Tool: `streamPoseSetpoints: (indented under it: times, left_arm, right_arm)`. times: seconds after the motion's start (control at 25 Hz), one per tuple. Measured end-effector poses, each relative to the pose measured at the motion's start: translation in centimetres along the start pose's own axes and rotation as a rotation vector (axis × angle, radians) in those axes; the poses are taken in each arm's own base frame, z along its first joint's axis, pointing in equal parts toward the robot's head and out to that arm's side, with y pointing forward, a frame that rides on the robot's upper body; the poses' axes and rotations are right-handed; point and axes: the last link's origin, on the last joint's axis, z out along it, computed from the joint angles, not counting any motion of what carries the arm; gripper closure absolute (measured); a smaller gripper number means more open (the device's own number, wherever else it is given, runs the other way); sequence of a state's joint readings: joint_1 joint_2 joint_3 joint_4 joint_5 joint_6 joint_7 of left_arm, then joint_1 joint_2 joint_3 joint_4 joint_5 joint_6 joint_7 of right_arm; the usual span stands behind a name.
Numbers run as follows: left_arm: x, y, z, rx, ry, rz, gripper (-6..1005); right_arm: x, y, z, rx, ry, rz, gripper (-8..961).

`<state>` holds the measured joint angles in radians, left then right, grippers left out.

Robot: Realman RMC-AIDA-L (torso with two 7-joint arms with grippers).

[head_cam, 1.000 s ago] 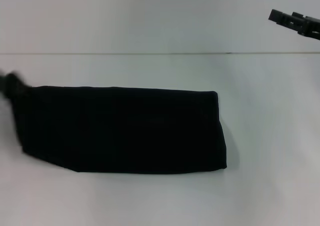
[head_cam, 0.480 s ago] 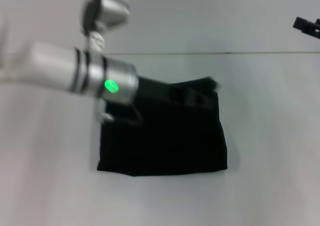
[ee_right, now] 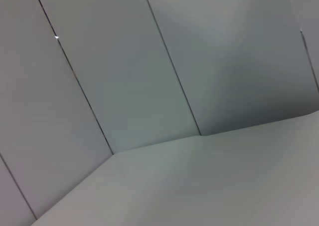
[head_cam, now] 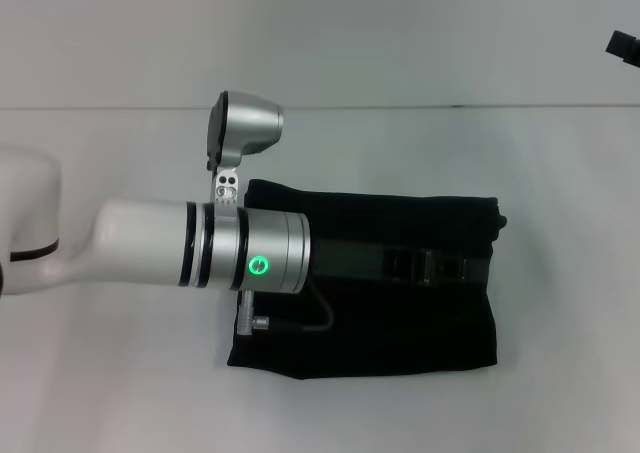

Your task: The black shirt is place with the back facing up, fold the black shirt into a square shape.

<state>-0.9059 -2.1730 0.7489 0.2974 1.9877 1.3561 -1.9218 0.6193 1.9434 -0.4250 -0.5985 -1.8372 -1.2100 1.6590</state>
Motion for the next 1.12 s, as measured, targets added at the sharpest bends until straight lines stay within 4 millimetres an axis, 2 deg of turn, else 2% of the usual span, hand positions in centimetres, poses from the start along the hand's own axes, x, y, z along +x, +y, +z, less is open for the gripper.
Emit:
streamPoseSetpoints:
  times: [0.28,0.72,0.96,1.12]
  left_arm:
    - [-0.6,0.0,-0.3,-0.024,0.053,0.039,892]
    - [0.0,0.0,-0.9,-0.039,0.126,0.025,687]
    - [2.4,-3.3,-4.2,0.199,0.226,0.053,482]
    - [3.9,-5.6,-6.7,0.368,0.275,0.011,268]
  right_arm:
    - [0.3,0.2,0.2,-0.004,0.003,0.004,23]
    - [0.5,0.2,0.2,-0.002,0.026,0.003,23]
    - [1.1,0.3,0.3,-0.011,0.065,0.037,23]
    - [1.7,0.6,0.8,-0.018,0.143,0.058,23]
